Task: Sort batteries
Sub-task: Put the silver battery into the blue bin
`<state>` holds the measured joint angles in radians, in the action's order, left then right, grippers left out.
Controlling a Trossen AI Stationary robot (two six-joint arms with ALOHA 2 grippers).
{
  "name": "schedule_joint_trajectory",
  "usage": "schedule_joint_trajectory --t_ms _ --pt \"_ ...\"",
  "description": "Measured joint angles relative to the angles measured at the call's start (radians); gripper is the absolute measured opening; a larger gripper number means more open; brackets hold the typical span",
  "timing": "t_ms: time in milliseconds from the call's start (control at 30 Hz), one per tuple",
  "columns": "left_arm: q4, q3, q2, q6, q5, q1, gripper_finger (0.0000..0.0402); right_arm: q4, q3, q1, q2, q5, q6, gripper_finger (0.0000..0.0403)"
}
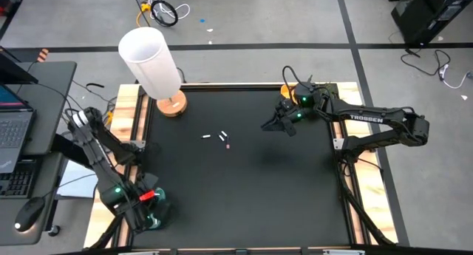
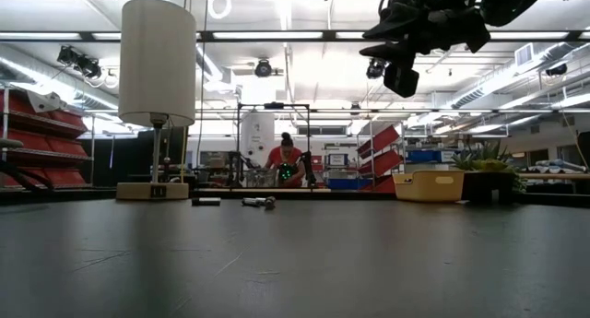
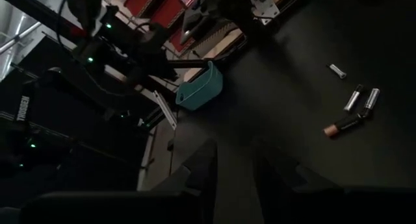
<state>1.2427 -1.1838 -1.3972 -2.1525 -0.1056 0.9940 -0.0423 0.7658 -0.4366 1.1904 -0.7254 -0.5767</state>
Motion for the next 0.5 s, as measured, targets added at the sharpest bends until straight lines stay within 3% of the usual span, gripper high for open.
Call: schedule_joint_trajectory --t_ms 333,500 --pt "-0.038 0.173 0.0 -0.021 0.089 0.004 0.0034 0.0 0.0 0.0 0.0 0.0 -0.031 0.0084" --pt "-0.21 0.301 0.0 -0.022 0.09 0.004 0.0035 0.0 0.0 0.0 0.0 -0.001 -0.057 0.0084"
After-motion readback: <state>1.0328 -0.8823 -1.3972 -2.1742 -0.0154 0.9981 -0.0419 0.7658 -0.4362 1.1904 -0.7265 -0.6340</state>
